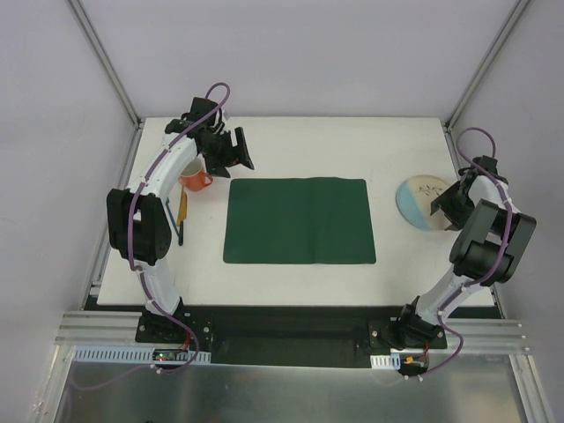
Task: Set the dinner table for one person
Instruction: Pick up the plate from the corner of the board.
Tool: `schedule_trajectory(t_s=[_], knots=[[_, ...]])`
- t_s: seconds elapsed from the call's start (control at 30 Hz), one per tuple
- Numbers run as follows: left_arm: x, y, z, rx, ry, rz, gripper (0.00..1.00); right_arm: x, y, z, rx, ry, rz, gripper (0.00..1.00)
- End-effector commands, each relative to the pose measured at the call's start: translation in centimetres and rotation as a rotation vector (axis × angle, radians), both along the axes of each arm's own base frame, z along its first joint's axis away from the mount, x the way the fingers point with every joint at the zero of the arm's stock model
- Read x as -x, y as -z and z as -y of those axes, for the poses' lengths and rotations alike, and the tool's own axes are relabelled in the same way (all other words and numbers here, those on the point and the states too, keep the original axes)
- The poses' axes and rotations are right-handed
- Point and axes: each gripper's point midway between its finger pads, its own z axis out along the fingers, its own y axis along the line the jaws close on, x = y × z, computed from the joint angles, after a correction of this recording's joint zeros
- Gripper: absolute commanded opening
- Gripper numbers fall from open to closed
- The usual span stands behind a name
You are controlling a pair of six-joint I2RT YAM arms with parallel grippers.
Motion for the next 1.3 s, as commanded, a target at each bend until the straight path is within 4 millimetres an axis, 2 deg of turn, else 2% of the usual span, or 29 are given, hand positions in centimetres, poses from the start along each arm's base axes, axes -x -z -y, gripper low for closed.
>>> schedule_trajectory(t_s=[0.0,0.07,0.13,0.33,0.43,0.8,1.0,1.07,1.1,1.13,1.17,1.2,1.27], knots=[[-0.7,-1.3,0.5,0.021,0.029,0.049,0.80,-1.2,-0.6,2.2,0.011,0.021,0.041,0.62],[-0.6,-1.2,0.5,0.021,0.028,0.046,0.80,-0.7,-0.6,3.2,0.035,0.043,0.024,0.61],[-0.6,-1.1,0.4,0.019,0.028,0.043,0.80,0.2,-0.5,3.7,0.060,0.063,-0.012,0.66],[-0.6,-0.8,0.8,0.038,0.026,0.024,0.80,1.7,0.6,3.7,0.076,0.076,-0.063,0.77],[-0.6,-0.5,0.9,0.046,0.027,0.012,0.80,1.5,1.3,3.7,0.069,0.063,-0.064,0.82],[-0.3,-0.6,0.9,0.044,0.030,0.012,0.80,-0.5,4.0,3.4,0.011,0.056,-0.040,0.82],[0.0,-0.7,0.7,0.036,0.034,0.020,0.80,-3.2,4.0,3.5,-0.014,0.028,0.005,0.72],[0.0,-0.9,0.6,0.034,0.034,0.026,0.80,-4.1,3.9,3.0,-0.012,0.006,0.016,0.63],[0.1,-0.9,0.5,0.032,0.031,0.026,0.80,-4.4,3.8,2.8,-0.012,-0.001,0.021,0.55],[0.1,-0.9,0.5,0.029,0.030,0.027,0.80,-4.7,3.8,2.4,-0.008,-0.012,0.022,0.26],[0.1,-0.8,0.4,0.026,0.031,0.027,0.80,-4.9,3.8,2.2,-0.006,-0.012,0.025,0.09],[0.2,-0.9,0.4,0.026,0.029,0.029,0.80,-5.0,4.0,2.1,-0.009,-0.010,0.023,0.01],[0.3,-0.9,0.4,0.024,0.026,0.028,0.80,-5.2,4.1,1.4,-0.016,-0.022,0.026,0.01]])
